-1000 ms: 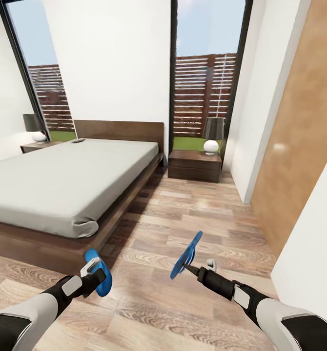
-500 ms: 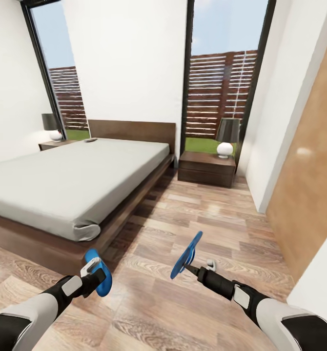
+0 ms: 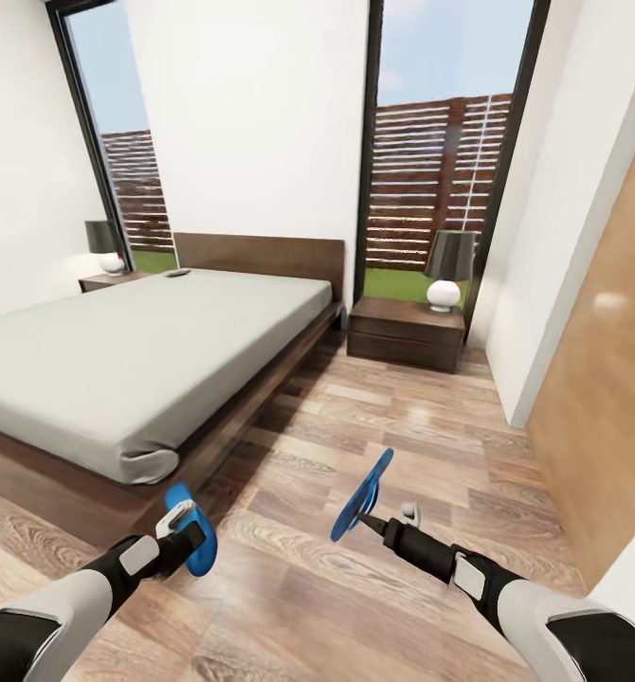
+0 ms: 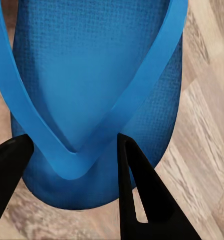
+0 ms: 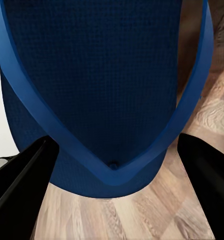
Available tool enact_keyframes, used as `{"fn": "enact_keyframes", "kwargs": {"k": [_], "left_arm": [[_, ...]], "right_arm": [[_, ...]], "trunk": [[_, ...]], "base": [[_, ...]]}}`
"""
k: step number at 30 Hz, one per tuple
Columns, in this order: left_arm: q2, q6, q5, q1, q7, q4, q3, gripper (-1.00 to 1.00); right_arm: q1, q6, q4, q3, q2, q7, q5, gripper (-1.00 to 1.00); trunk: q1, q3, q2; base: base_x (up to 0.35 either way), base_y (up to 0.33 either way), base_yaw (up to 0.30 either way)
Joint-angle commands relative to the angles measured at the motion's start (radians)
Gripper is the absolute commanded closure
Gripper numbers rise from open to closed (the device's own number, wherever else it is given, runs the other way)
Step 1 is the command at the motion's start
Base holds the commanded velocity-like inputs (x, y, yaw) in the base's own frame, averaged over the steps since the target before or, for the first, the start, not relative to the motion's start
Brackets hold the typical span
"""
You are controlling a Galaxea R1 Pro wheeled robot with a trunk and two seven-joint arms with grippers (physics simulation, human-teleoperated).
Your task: In the bedroom, move the book from the bed onto either nightstand, and place the two sandals side by side next to the bed.
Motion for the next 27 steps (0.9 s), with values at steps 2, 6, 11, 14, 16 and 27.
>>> {"fn": "enact_keyframes", "kwargs": {"k": [2,6,11,14,16,27], "left_arm": [[0.001,0.003,0.009,-0.001,-0.002,0.000,-0.008,1.00],[0.001,0.003,0.009,-0.001,-0.002,0.000,-0.008,1.00],[0.001,0.003,0.009,-0.001,-0.002,0.000,-0.008,1.00],[0.001,0.003,0.009,-0.001,-0.002,0.000,-0.008,1.00],[0.001,0.003,0.009,-0.001,-0.002,0.000,-0.008,1.00],[0.004,0.003,0.009,-0.001,-0.002,0.000,-0.008,1.00]], "right_arm": [[-0.001,0.010,0.002,0.004,0.000,0.005,-0.011,1.00],[-0.001,0.010,0.002,0.004,0.000,0.004,-0.012,1.00],[-0.001,0.012,0.002,0.006,0.000,0.005,-0.011,1.00],[-0.001,0.012,0.002,0.007,0.000,0.005,-0.010,1.00],[-0.001,0.013,0.002,0.009,0.000,0.005,-0.010,1.00],[-0.001,0.015,0.000,0.013,0.000,0.005,-0.009,1.00]], "trunk": [[0.000,-0.001,0.000],[0.000,-0.001,0.000],[0.000,-0.001,0.000],[0.000,-0.001,0.000],[0.000,-0.001,0.000],[0.000,-0.001,0.000]], "base": [[0.212,-0.160,0.002],[0.212,-0.158,0.001],[0.212,-0.156,0.000],[0.212,-0.156,0.000],[0.212,-0.141,0.000],[0.212,-0.089,0.000]]}}
